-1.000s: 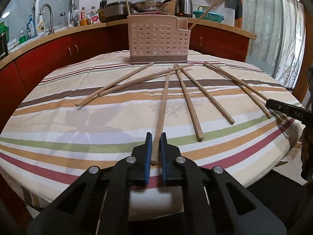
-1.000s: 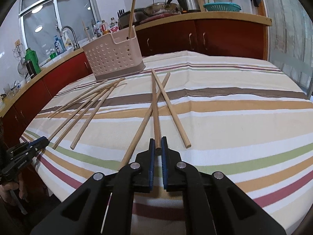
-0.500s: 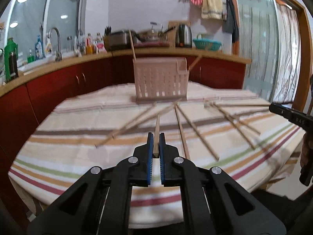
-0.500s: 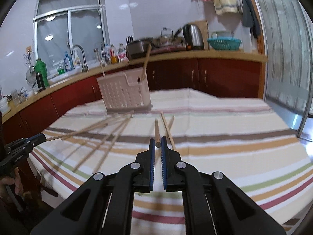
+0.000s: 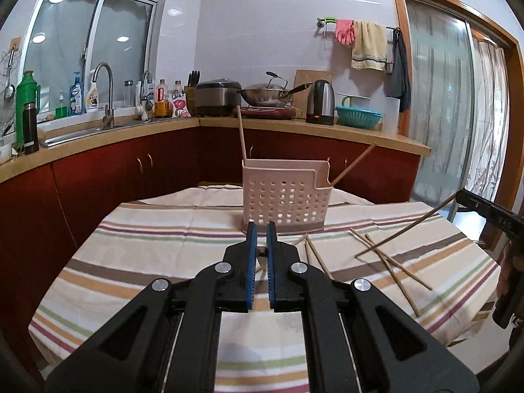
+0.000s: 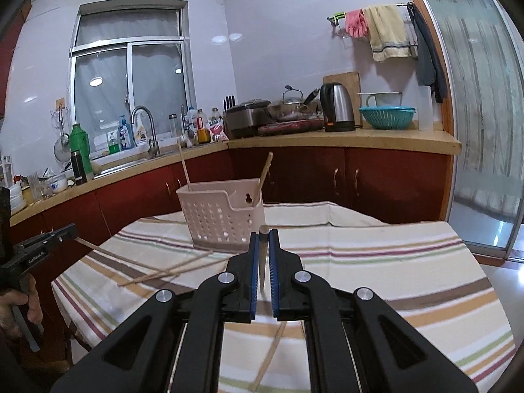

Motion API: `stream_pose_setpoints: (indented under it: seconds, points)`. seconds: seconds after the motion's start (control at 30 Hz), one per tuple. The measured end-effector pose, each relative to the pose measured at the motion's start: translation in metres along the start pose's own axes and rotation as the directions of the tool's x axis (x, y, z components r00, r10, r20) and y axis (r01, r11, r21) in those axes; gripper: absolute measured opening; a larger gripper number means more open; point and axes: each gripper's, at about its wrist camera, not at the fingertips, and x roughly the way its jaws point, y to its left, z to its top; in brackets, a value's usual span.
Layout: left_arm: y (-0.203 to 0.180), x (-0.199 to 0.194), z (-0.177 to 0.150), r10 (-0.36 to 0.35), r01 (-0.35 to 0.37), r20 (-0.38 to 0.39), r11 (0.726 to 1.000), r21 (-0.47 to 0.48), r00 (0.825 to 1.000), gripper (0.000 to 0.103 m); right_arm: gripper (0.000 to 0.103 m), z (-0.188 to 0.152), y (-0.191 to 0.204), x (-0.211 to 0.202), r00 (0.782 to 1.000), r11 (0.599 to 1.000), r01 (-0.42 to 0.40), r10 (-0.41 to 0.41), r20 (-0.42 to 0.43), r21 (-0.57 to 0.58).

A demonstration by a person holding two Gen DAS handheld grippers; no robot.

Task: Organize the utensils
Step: 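Lift the chopstick upright in the left tool and carry it toward the caddy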

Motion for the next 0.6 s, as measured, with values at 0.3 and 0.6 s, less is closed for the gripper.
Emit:
stream_pose_setpoints:
  seconds: [0.3,0.6]
  points:
    - [-0.002,0.008,0.011,-0.004,0.003,0.021,1.0,0.004,1.0,0.006,0.007,0.013,0.006,0.002,1.0,1.0,-0.018,0.018,0.02,-0.015]
    - [-0.004,0.01,0.018,-0.008,0.008,0.032,1.0,0.004,0.999,0.006,0.007,0.02,0.005,-0.002,0.999,1.0,-0.02,0.02,0.027,-0.017]
